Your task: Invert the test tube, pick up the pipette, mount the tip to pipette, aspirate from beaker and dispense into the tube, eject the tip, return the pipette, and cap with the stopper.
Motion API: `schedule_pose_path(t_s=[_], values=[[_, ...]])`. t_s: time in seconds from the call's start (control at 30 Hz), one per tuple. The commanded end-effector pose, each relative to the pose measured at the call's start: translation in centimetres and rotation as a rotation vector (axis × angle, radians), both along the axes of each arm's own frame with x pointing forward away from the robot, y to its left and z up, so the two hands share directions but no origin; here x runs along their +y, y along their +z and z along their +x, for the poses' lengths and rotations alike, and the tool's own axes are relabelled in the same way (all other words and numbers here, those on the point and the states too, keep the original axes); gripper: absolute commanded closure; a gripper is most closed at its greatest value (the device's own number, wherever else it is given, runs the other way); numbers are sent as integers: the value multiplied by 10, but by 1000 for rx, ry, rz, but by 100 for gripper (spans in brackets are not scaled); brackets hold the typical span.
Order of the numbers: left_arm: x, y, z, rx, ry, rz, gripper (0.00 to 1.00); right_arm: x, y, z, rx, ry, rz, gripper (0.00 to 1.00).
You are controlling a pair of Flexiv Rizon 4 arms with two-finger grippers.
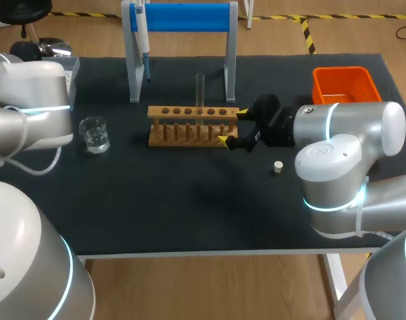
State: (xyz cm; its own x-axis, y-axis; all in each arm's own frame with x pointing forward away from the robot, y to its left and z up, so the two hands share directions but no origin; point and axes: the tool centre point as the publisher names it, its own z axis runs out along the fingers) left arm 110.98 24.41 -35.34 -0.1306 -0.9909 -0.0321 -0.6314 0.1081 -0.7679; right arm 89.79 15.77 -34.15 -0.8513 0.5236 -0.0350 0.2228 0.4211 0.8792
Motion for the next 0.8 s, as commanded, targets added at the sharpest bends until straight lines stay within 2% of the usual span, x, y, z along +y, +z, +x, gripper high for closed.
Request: schedule_pose_path(t_s=[0.03,0.8], values=[[1,-3,9,12,-1,0,50,-1,-1,0,-1,2,3,0],[5,-11,28,17,1,-3,51,-1,-1,0,-1,2,3,0]])
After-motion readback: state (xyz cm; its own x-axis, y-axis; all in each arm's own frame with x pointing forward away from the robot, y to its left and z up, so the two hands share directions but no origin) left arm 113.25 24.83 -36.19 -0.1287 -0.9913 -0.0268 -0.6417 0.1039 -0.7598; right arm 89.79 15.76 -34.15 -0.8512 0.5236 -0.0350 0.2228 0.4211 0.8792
